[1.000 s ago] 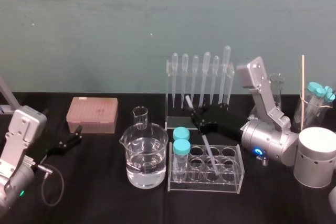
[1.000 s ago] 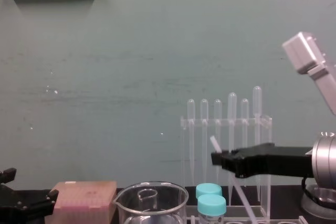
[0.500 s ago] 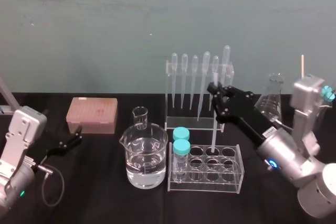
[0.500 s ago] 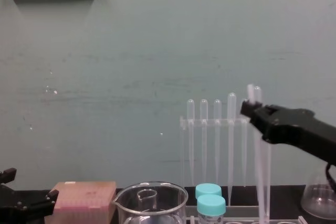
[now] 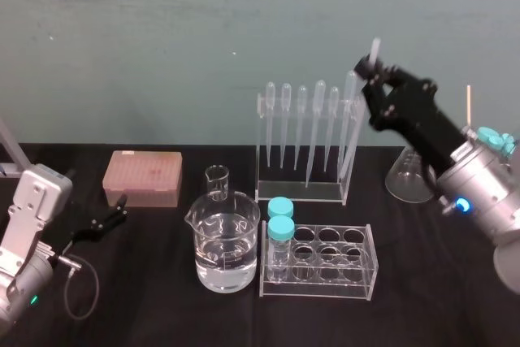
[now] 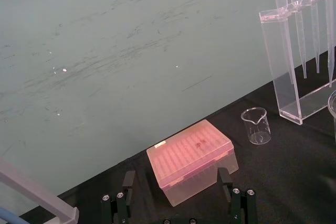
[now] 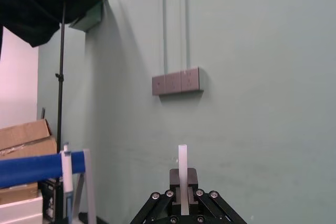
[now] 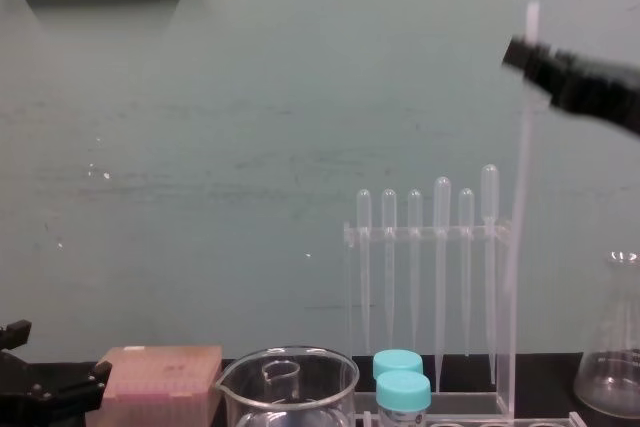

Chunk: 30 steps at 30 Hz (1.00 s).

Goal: Pick up the stirring rod with one hand, then place it down.

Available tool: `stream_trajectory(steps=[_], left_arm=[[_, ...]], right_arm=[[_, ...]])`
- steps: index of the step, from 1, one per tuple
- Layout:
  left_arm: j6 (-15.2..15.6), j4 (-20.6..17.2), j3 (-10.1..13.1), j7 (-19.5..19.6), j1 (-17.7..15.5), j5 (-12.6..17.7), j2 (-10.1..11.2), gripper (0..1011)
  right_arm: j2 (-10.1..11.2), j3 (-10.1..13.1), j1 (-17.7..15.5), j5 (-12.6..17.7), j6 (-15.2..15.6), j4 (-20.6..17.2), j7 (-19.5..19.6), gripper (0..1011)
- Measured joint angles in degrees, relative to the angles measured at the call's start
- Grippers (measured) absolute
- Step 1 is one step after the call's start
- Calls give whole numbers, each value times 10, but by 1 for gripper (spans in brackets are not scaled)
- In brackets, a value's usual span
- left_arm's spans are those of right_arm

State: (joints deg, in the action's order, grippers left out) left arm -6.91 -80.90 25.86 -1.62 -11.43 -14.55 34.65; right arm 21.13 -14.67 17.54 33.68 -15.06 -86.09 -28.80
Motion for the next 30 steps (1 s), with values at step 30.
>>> stream_trajectory(steps=[30], left_arm=[[0, 0, 0, 0, 0, 0, 0, 1000]], right_arm=[[29, 12, 9, -4, 26, -13, -20, 69]])
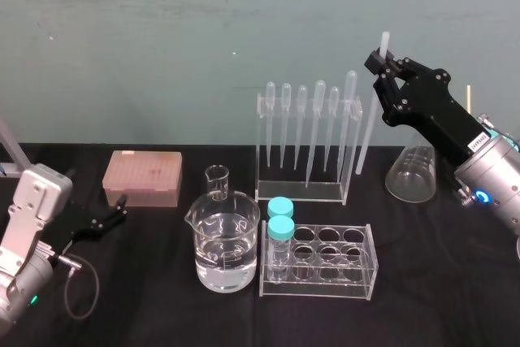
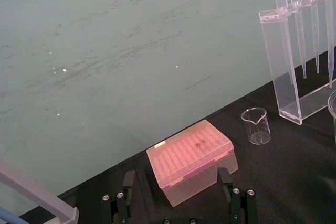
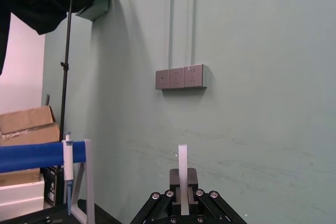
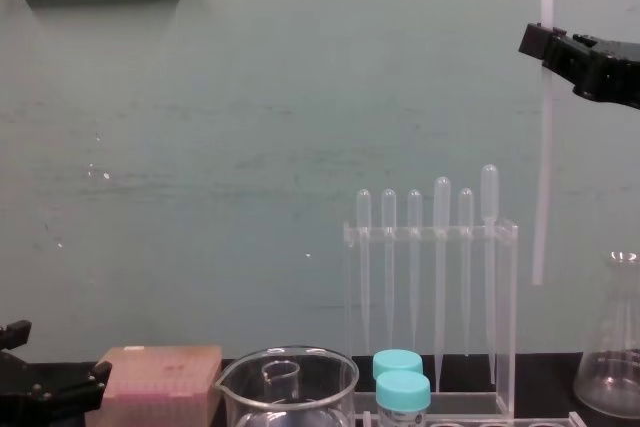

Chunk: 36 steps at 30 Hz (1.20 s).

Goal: Pick up the stirring rod with one hand, then place it down.

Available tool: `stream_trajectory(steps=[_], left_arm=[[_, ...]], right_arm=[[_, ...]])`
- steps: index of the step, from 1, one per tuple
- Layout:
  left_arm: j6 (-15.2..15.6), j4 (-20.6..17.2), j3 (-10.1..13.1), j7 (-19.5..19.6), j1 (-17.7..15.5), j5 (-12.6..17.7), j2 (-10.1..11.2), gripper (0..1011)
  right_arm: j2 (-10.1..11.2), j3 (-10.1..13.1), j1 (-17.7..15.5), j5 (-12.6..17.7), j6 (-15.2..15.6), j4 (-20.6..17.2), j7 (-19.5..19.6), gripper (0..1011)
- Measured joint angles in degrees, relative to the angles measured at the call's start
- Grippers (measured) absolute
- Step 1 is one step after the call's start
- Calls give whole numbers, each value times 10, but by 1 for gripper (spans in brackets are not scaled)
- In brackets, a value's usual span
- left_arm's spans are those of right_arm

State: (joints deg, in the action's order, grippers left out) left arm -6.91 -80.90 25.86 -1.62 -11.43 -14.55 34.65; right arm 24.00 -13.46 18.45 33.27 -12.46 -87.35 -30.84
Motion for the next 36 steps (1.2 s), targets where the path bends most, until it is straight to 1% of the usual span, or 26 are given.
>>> stream_trajectory(steps=[16, 36], left_arm=[[0, 0, 0, 0, 0, 0, 0, 1000], [0, 0, 0, 0, 0, 0, 0, 1000]], right_arm=[[2, 0, -7, -4, 1, -5, 4, 69], [1, -1, -7, -4, 2, -4, 5, 69]])
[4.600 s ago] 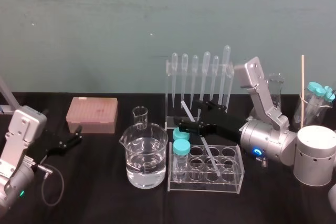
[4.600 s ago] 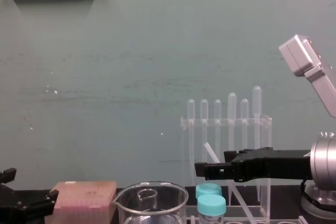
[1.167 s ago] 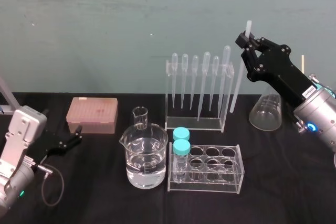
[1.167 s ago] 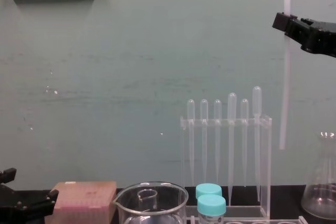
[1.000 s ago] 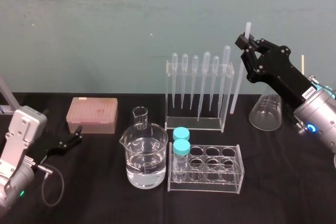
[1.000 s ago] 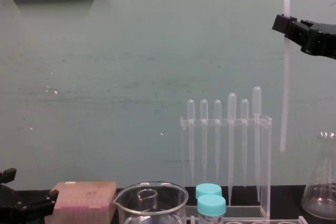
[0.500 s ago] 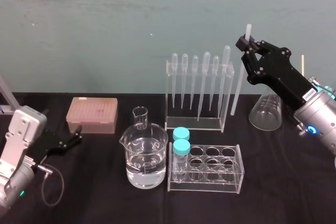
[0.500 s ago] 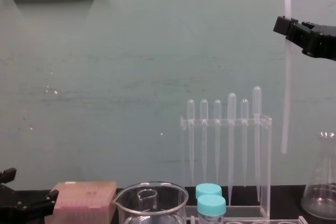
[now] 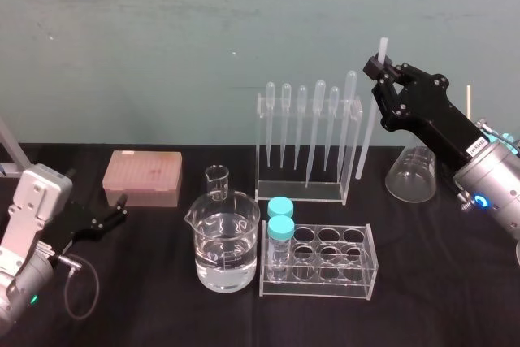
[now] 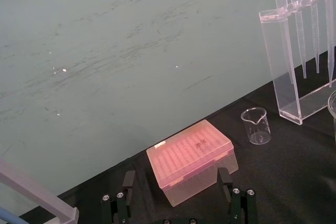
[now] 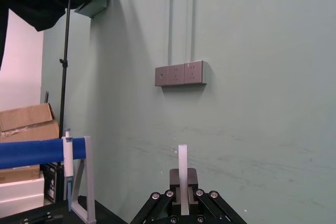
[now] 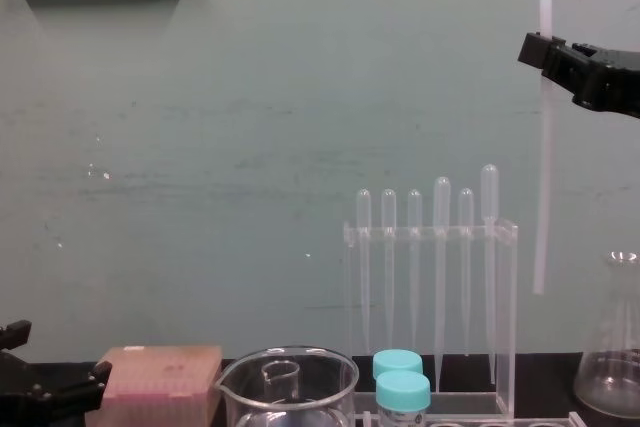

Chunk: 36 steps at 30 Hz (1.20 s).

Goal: Pick up the stirring rod with one hand, then place it down.

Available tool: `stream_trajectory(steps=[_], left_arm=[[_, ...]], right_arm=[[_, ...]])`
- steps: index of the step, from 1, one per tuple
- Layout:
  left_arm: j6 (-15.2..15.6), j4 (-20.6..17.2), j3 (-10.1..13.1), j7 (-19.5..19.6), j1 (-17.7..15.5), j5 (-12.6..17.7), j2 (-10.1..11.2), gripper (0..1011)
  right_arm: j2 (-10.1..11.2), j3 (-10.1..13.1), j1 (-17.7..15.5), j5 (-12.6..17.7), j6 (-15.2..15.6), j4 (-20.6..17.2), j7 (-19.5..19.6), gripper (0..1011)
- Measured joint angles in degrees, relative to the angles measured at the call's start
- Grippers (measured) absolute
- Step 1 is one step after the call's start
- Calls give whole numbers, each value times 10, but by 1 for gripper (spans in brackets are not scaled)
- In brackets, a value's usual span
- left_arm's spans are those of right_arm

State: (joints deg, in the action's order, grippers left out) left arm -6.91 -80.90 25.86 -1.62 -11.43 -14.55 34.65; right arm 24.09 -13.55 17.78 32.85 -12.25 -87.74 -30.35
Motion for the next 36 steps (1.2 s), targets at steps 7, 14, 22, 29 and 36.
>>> stream_trajectory(steps=[7, 14, 22, 29, 36], left_arm=[[0, 0, 0, 0, 0, 0, 0, 1000], [0, 0, 0, 0, 0, 0, 0, 1000], [0, 0, 0, 0, 0, 0, 0, 1000], [0, 0, 0, 0, 0, 0, 0, 1000], [0, 0, 0, 0, 0, 0, 0, 1000]], right_arm=[[0, -1, 1, 0, 1, 1, 0, 69], [0, -2, 2, 1, 3, 3, -1, 69], [1, -13, -4, 14, 16, 7, -14, 69], [4, -33, -17, 14, 24, 21, -22, 69], [1, -43, -21, -5, 12, 48, -17, 69]])
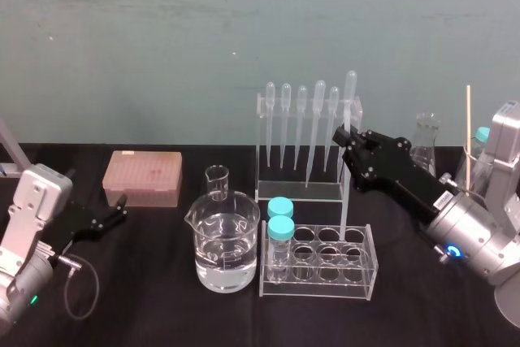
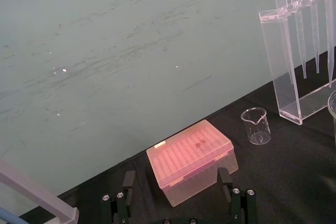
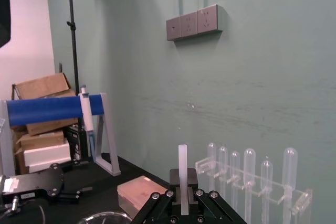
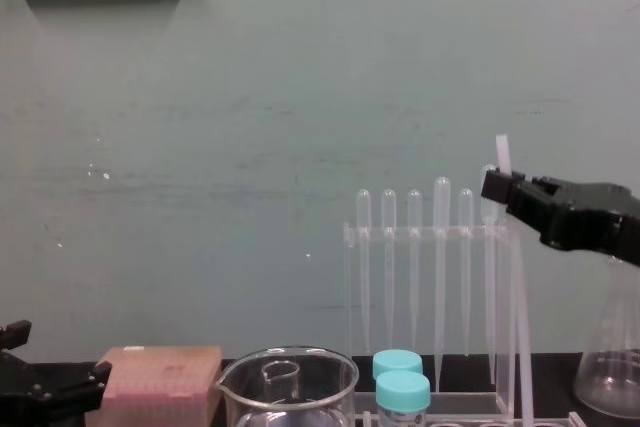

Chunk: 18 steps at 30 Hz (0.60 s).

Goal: Pick up the stirring rod with one hand, then place it down.

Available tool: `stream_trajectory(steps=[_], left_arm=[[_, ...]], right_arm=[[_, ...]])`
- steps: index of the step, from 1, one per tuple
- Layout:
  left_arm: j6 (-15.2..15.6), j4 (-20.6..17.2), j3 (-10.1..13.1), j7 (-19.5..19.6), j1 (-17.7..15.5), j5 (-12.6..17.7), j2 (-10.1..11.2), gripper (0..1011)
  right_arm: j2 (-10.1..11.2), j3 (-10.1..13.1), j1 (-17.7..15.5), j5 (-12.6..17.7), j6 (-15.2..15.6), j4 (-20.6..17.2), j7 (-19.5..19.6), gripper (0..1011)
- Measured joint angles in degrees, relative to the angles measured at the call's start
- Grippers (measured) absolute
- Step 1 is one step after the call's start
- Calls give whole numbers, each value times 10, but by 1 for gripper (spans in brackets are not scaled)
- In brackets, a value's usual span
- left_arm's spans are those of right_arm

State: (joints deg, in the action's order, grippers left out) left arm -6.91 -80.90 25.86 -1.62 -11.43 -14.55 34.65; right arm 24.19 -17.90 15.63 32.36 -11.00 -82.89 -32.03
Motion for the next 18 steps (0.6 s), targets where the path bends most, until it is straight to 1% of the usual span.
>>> stream_trajectory(steps=[2, 5, 8, 12, 18], left_arm=[[0, 0, 0, 0, 0, 0, 0, 1000], [0, 0, 0, 0, 0, 0, 0, 1000], [0, 0, 0, 0, 0, 0, 0, 1000], [0, 0, 0, 0, 0, 0, 0, 1000], [0, 0, 0, 0, 0, 0, 0, 1000]], right_arm=[[-3, -1, 0, -3, -8, 6, 0, 69], [-16, -1, 3, -7, -32, 24, -2, 69], [-26, -2, 8, -7, -49, 37, -10, 69], [-33, -4, 13, -10, -57, 49, -17, 69], [-36, -9, 17, -24, -56, 62, -17, 69]])
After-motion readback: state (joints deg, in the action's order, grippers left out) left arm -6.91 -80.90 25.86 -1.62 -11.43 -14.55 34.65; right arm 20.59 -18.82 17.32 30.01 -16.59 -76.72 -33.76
